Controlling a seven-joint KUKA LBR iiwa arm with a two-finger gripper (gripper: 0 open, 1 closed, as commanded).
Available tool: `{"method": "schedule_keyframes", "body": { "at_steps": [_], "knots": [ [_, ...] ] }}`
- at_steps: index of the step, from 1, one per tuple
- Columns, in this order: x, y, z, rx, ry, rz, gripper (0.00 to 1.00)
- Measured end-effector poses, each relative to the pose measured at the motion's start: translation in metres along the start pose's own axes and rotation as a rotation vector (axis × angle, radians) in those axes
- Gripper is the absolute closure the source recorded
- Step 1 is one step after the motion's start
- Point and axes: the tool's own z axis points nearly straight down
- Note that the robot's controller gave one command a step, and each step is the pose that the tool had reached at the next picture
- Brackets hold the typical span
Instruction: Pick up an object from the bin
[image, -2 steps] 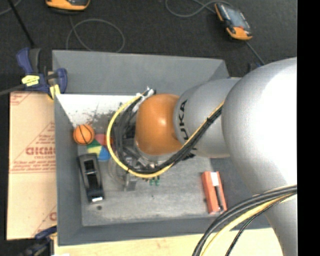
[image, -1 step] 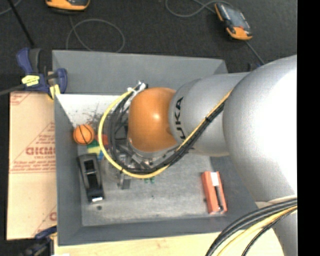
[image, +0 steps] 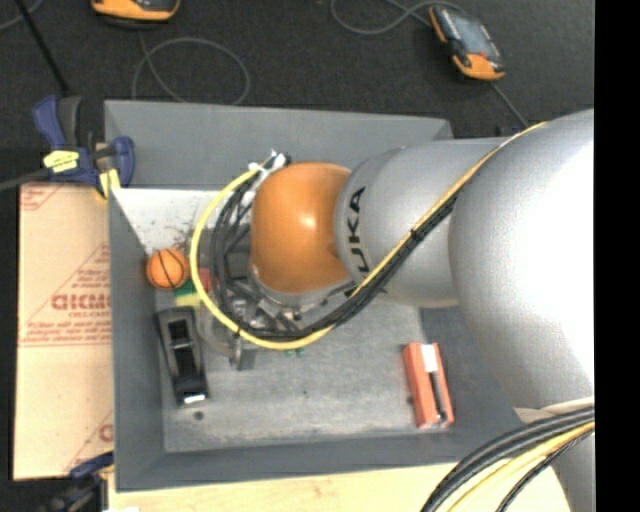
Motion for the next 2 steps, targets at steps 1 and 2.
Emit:
{"method": "schedule_keyframes", "body": {
  "at_steps": [1, 2],
  "knots": [
    [0.0, -0.009, -0.021, 0.003, 0.005, -0.006, 1.0],
    [-0.014, -0.005, -0.043, 0.003, 0.003, -0.037, 1.0]
  ]
}}
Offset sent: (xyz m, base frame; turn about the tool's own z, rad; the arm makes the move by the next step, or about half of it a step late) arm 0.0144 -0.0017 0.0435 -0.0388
